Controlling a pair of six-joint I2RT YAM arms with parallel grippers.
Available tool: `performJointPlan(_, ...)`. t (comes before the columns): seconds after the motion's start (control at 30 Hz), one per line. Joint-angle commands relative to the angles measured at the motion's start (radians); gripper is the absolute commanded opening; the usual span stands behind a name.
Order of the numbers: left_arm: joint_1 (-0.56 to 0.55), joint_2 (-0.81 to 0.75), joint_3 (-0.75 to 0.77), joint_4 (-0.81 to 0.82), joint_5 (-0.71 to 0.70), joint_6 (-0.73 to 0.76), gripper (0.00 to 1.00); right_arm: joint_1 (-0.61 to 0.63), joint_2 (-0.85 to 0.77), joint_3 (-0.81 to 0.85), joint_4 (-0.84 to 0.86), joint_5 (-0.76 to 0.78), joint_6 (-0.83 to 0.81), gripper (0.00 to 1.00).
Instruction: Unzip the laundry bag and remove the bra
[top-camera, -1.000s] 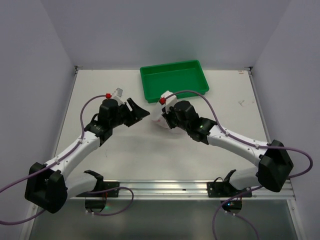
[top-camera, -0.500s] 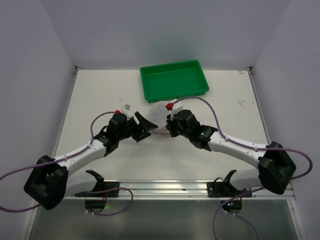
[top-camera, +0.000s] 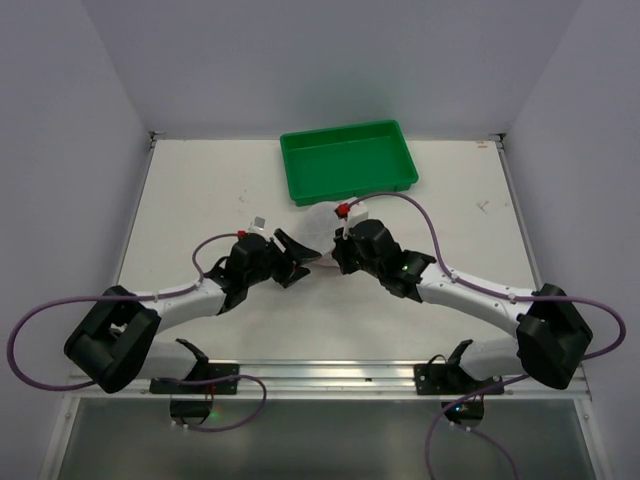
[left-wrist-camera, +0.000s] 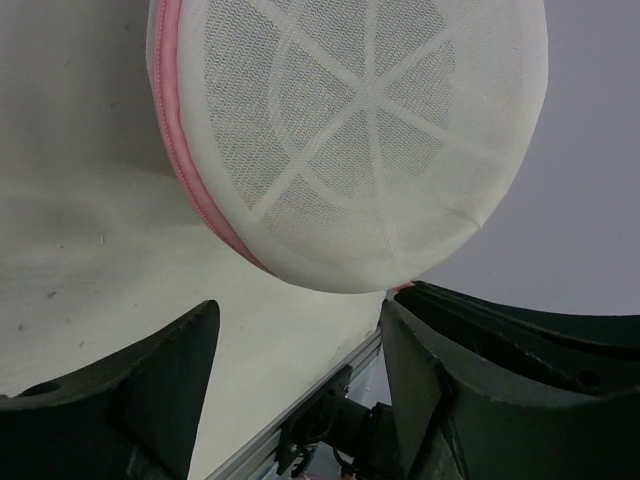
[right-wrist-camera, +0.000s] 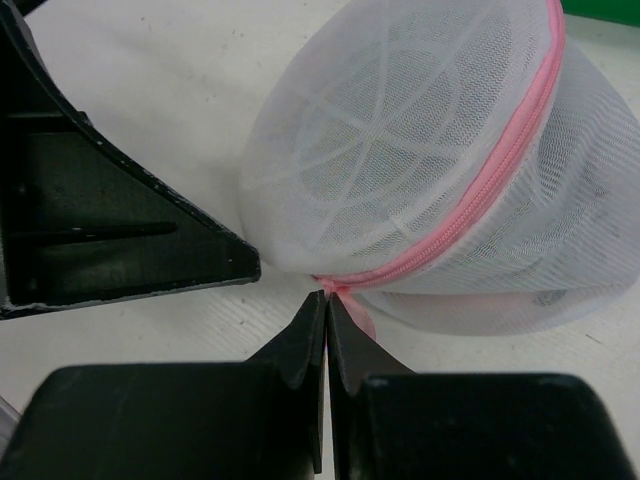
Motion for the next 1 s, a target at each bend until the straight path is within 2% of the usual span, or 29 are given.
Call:
performJointPlan(0.0,-0.015,0.040,0.052,0.113,-0.041,-0.030,0.67,0.001,-0.036,0.023,0.044,-0.007,0.031,0.00)
performJointPlan(0.4,-0.023,0.111,0.064,0.170,-0.128,-0.047,0.29,0.002,-0.065,0.011,0.046,-0.048,0.046,0.00)
performJointPlan(0.5,-0.023,0.123,0.062,0.188,-0.133,-0.049,0.17,0.001,-0.079,0.000,0.046,-0.042,0.051,0.00)
performJointPlan(0.53,-0.023,0.126,0.062,0.190,-0.133,-0.044,0.09,0.001,-0.082,-0.004,0.044,-0.040,0.049,0.00)
performJointPlan(0.6,-0.023,0.128,0.059,0.193,-0.139,-0.043,0.00,0.001,-0.090,-0.009,0.041,-0.039,0.051,0.00)
performJointPlan(0.7,-0.020,0.120,0.058,0.181,-0.139,-0.027,0.00,0.001,-0.104,-0.020,0.023,-0.008,0.053,0.00)
performJointPlan(0.77,-0.011,0.105,0.067,0.147,-0.133,0.008,0.00,-0.002,-0.114,-0.035,-0.009,0.071,0.043,0.00)
performJointPlan(0.9,0.044,0.074,0.052,0.084,-0.049,0.075,0.00,-0.069,-0.175,-0.075,-0.060,0.116,0.052,0.00)
performJointPlan(0.97,0.081,0.054,0.049,0.059,-0.017,0.138,0.00,-0.154,-0.206,-0.110,-0.083,0.108,0.075,0.00)
